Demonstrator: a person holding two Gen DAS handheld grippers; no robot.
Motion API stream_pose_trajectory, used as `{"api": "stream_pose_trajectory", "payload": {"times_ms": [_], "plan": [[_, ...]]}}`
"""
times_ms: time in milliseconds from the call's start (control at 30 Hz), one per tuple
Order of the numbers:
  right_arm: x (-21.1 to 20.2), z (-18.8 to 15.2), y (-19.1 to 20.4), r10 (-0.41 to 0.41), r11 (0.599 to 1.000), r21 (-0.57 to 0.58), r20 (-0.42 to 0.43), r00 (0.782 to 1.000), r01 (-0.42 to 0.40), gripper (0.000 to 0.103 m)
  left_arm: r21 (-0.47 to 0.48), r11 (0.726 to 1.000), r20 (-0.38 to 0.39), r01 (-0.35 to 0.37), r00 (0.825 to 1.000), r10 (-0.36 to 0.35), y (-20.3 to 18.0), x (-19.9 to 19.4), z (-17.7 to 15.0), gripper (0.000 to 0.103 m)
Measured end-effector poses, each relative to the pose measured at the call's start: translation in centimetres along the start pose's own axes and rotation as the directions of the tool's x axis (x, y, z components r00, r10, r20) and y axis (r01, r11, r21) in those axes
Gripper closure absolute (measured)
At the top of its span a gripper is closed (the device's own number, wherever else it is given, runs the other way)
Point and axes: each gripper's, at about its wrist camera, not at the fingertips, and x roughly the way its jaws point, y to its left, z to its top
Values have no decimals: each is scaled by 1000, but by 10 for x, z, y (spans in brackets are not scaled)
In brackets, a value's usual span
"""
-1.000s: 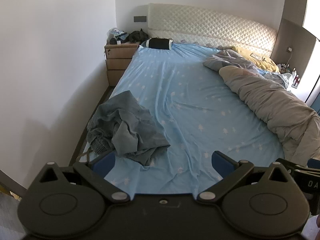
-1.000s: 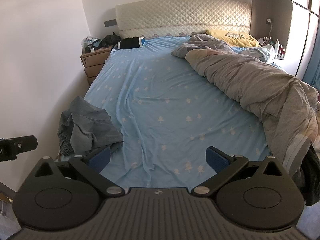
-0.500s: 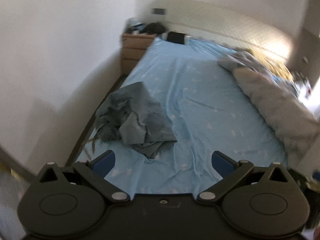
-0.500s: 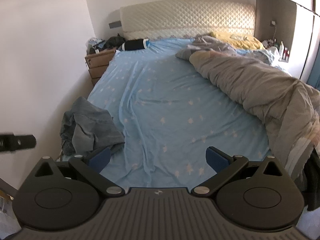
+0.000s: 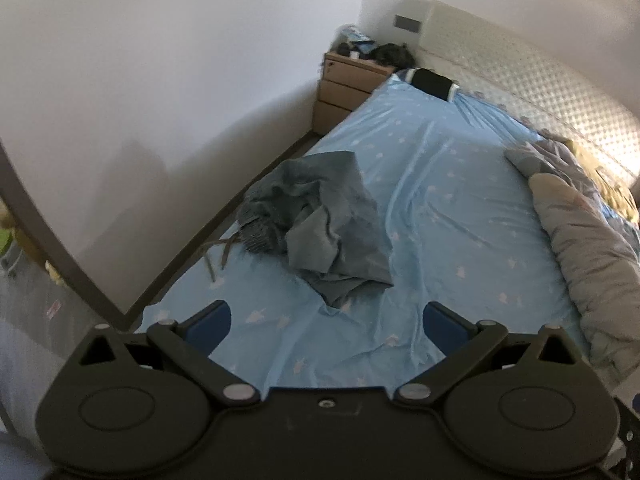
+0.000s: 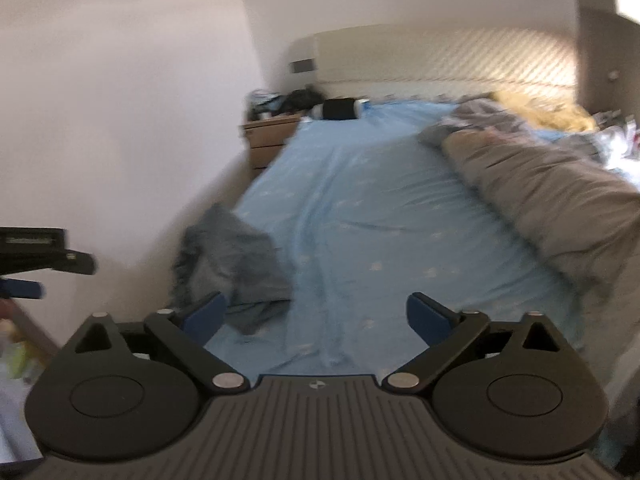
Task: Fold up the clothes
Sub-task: 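Move the left tool to the trousers' elastic waistband and close on it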
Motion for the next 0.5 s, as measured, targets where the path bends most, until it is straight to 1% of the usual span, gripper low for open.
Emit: {"api": "stream_pose_trajectory", "payload": {"times_ms": [133, 233, 300, 333, 500], "plan": [[8, 3, 4, 58, 998, -27, -30, 998, -59, 6, -26, 999, -3, -30, 1000, 30, 17, 12, 4, 1], [14, 8, 6, 84, 996, -30, -51, 995, -85, 7, -71, 997, -23, -20, 1000, 19, 37, 32, 12, 1], [24, 12, 11, 76, 997, -28, -71, 995, -78, 7, -100, 995, -32, 15, 999, -18, 52, 50, 18, 4], [30, 14, 13, 70, 997, -27, -81, 994, -73, 7, -113, 993, -38, 24, 999, -28, 59, 61, 23, 7], [58, 23, 30, 40, 999, -16, -136, 990, -43, 7, -132, 990, -62, 46, 997, -55, 93, 130, 49, 10]]}}
